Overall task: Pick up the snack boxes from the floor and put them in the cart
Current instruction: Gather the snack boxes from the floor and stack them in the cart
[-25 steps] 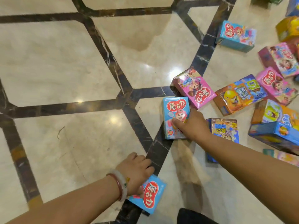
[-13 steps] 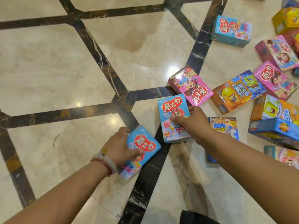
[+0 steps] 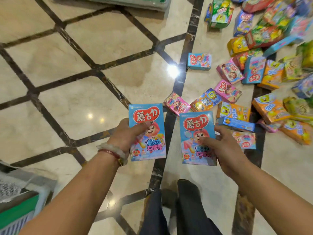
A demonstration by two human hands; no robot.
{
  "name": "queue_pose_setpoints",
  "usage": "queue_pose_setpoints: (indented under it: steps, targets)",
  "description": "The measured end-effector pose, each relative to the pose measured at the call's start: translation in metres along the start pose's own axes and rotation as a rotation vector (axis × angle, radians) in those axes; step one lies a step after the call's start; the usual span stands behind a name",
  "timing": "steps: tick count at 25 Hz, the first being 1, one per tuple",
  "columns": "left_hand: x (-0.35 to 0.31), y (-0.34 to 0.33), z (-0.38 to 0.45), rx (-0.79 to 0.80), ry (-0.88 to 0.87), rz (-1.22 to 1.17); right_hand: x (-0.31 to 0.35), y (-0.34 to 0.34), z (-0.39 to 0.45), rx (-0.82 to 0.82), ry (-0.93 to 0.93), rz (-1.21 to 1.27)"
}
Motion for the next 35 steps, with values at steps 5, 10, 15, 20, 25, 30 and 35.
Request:
queue_pose_setpoints:
  steps: [5,10,15,20,25,30,35]
  targets:
    - [-0.122,-0.022,-0.145,0.060,-0.037,0.050,0.096,0.042,-0.167,-0.023,0.061,0.213]
    - [-0.216,-0.034,-0.304,0.167,-0.171,0.088,0.166,0.065,-0.339,-0.022,0.253,0.404]
    - [-0.251,-0.074,-0.398,0.494,-0.201,0.197,0.171,0.110,-0.462,-0.131,0.389,0.487]
    - [-0.245,-0.147,-0.443,0.639,-0.250,0.289,0.129,0.154,-0.553,-0.303,0.428,0.645]
    - [-0.187,-0.229,-0.485,0.756,-0.155,0.406,0.045,0.197,-0.609,-0.542,0.360,0.778]
    - [-0.097,-0.307,-0.543,0.907,-0.105,0.564,-0.053,0.241,-0.663,-0.724,0.320,0.931]
    - [0.008,-0.382,-0.623,1.088,-0.056,0.786,-0.164,0.282,-0.733,-0.891,0.289,1.110]
Point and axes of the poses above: each hand's wrist, its own z-axis towards the middle knuckle, its own y-axis out of the back of the hand, x = y × z, the point moved 2 cm from there along z, towards the middle knuckle, and after that the axes turned 3 degrees about -z, right-handed, at the moved point
